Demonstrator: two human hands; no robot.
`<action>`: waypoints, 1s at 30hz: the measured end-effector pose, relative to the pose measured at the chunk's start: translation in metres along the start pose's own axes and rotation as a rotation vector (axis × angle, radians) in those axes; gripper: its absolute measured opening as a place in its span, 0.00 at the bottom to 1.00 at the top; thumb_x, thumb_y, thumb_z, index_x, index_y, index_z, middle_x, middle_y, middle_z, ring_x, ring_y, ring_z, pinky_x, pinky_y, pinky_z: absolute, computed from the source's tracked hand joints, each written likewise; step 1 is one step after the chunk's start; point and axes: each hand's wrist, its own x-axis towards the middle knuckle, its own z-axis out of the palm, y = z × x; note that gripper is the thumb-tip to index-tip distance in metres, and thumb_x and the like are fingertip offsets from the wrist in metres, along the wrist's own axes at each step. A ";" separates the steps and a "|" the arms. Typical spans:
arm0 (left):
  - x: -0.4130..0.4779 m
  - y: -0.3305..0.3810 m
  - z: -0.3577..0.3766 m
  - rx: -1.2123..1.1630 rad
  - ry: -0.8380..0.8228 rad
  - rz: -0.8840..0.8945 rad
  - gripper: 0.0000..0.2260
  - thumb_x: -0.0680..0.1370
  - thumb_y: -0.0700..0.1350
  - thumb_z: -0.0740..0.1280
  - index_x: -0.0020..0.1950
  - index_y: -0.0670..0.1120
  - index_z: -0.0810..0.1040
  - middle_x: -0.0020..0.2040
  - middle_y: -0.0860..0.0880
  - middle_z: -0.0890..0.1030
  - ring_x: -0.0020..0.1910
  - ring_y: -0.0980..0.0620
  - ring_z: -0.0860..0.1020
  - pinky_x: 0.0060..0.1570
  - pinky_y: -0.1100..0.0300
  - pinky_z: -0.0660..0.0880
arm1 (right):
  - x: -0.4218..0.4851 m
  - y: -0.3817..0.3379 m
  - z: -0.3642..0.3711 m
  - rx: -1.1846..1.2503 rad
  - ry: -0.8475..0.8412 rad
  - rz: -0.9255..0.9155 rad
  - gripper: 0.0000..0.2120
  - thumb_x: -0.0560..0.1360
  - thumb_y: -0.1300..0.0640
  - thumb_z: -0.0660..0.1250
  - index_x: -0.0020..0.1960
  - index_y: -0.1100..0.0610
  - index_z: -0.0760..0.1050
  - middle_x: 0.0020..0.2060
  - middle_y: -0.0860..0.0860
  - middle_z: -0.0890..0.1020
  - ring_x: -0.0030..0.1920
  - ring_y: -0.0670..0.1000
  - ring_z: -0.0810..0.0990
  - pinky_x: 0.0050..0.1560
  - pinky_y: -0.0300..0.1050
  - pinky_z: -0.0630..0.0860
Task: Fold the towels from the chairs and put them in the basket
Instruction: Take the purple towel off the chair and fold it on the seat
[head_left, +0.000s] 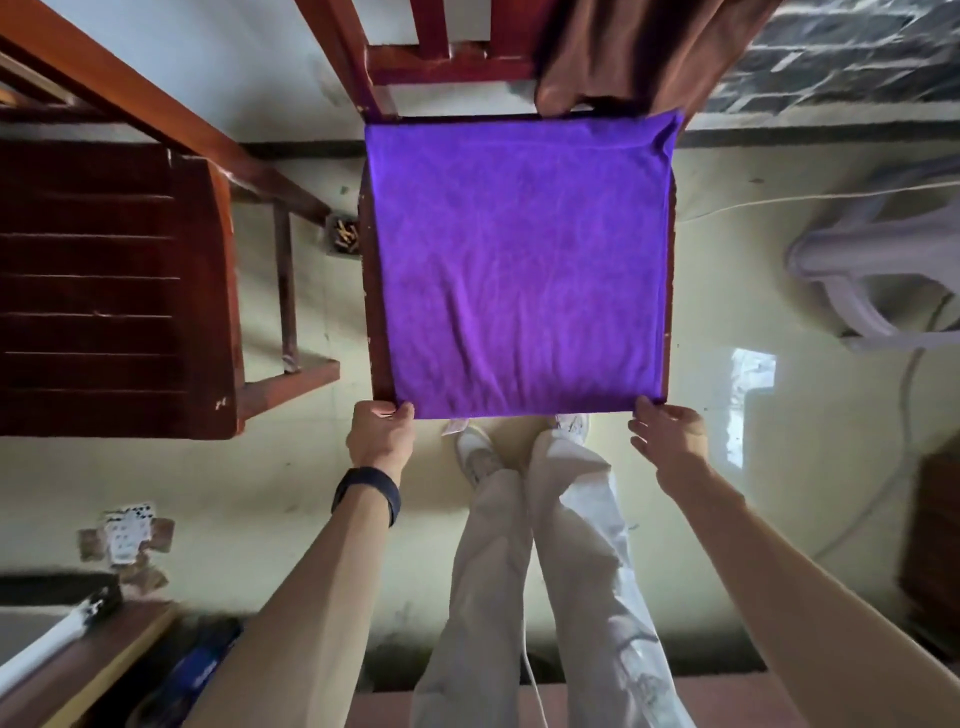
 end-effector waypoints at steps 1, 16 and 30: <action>0.002 -0.002 -0.002 -0.009 -0.014 0.007 0.12 0.68 0.57 0.70 0.43 0.50 0.77 0.43 0.47 0.85 0.45 0.42 0.85 0.52 0.49 0.80 | -0.001 0.001 -0.001 0.016 0.010 0.013 0.06 0.78 0.61 0.70 0.44 0.59 0.74 0.36 0.54 0.77 0.33 0.50 0.76 0.37 0.44 0.75; -0.033 0.049 -0.065 -0.214 -0.075 0.171 0.04 0.75 0.47 0.74 0.47 0.49 0.82 0.41 0.50 0.84 0.32 0.53 0.80 0.36 0.62 0.76 | -0.050 -0.072 -0.040 0.193 -0.183 -0.325 0.05 0.78 0.60 0.71 0.44 0.54 0.77 0.32 0.47 0.80 0.35 0.45 0.81 0.40 0.38 0.80; -0.019 -0.002 0.014 -0.269 0.051 -0.012 0.08 0.76 0.49 0.72 0.48 0.45 0.81 0.37 0.50 0.82 0.25 0.64 0.79 0.24 0.75 0.68 | 0.025 -0.002 -0.019 -0.305 0.142 -0.335 0.08 0.69 0.44 0.73 0.42 0.47 0.81 0.38 0.48 0.85 0.44 0.56 0.85 0.52 0.57 0.81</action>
